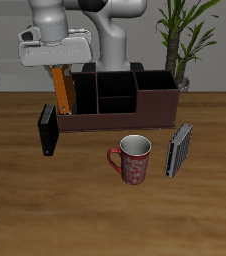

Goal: Place the right striped book into the back desk caddy's left compartment and place the orange book into the back desk caddy's left compartment and place the red mug into the back desk caddy's right compartment

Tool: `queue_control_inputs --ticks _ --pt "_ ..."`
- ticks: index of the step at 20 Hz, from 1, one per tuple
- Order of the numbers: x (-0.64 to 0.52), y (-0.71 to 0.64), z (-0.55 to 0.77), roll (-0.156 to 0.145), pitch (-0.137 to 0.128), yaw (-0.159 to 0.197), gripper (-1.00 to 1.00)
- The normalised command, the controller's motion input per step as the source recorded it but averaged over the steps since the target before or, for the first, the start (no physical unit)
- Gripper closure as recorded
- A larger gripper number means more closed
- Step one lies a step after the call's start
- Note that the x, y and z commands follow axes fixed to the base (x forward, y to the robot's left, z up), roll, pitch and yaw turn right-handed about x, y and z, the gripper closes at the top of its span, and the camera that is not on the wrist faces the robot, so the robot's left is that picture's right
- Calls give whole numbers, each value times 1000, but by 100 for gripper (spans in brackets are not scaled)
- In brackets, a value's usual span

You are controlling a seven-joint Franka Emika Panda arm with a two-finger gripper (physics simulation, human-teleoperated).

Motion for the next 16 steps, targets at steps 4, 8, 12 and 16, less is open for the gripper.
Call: queue_control_inputs --ticks 4,8,12,16 --pt "-276 36 64 -6 6 -7 100" --pt "-279 63 -2 24 17 -4 100" --pt "-374 44 26 19 7 1 100" --pt "-407 137 -27 50 21 7 100"
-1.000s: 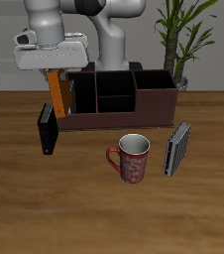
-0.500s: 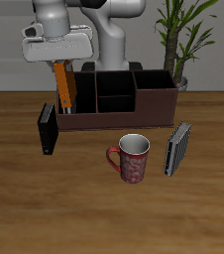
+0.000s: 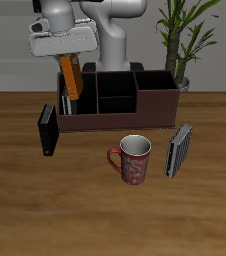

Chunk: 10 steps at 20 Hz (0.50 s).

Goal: Place the right striped book into the back desk caddy's left compartment and place the orange book into the back desk caddy's left compartment and place the red mug into the back desk caddy's right compartment

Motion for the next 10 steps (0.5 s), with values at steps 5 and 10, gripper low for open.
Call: queue_control_inputs --ticks 5,10 --pt "-276 68 -41 18 48 -7 100" --pt "-256 19 -20 4 30 4 100"
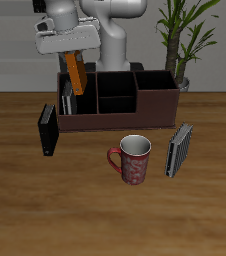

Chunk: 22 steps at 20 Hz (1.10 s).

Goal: Place the right striped book into the back desk caddy's left compartment and place the orange book into the back desk caddy's left compartment and place the red mug into the back desk caddy's right compartment

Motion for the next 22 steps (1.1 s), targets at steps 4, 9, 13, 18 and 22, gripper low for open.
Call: queue_control_inputs --ticks 4,9,13,18,22 --pt "-113 -12 -57 -1 62 -26 100" --pt "-66 -25 -37 -11 24 -10 100" --pt "-12 26 -195 -10 85 -3 100" --pt "2 38 -96 18 56 8 100" --pt "44 28 -88 6 40 2 100"
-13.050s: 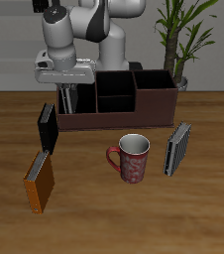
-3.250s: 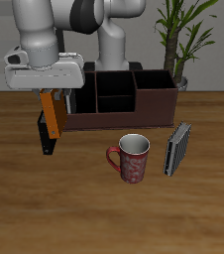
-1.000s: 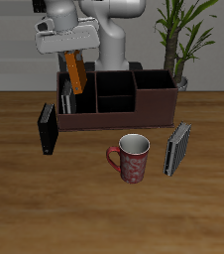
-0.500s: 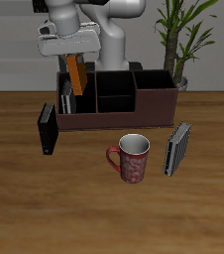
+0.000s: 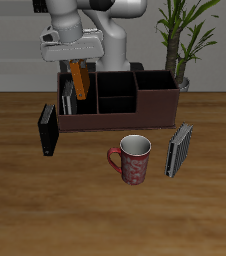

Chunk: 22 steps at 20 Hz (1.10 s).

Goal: Place the right striped book into the back desk caddy's left compartment and place the orange book into the back desk caddy's left compartment and place the red mug into the back desk caddy's right compartment

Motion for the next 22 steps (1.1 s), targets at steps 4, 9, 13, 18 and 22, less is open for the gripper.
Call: queue_control_inputs --ticks 4,9,13,18,22 --pt "60 49 -190 13 56 -4 100" --pt "-4 74 -157 24 59 -14 100" --pt "-17 41 -144 13 29 -4 100" --pt "33 11 -201 1 50 -2 100" --pt "30 -44 -102 -12 16 -1 100"
